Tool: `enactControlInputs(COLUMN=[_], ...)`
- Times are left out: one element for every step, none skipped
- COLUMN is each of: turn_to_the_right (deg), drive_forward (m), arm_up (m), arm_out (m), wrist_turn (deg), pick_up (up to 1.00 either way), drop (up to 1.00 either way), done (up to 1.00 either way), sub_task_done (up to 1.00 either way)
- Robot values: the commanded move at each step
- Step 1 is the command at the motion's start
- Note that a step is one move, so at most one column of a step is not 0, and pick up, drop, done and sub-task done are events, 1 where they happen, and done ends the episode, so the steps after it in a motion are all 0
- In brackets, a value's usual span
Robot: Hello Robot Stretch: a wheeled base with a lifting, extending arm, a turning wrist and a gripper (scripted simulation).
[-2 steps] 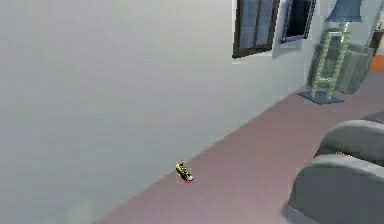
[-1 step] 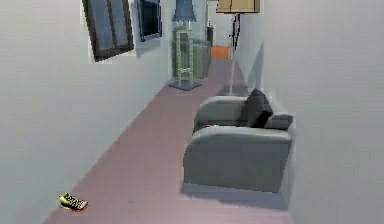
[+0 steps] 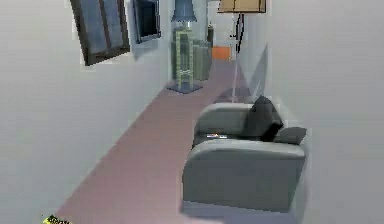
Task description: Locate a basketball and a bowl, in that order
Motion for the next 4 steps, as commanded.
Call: enactControlInputs(turn_to_the_right=[-30.0,0.0,-9.0,0.0], drive_forward=[0.00,1.00,0.00,0.10], arm_up=[0.00,0.00,0.00,0.00], arm_out=[0.00,0.00,0.00,0.00], wrist_turn=[0.0,0.0,0.0,0.0], pick_up=[0.00,0.00,0.00,0.00], drop=[0.00,0.00,0.00,0.00], done=[0.00,0.00,0.00,0.00], sub_task_done=[0.00,0.00,0.00,0.00])
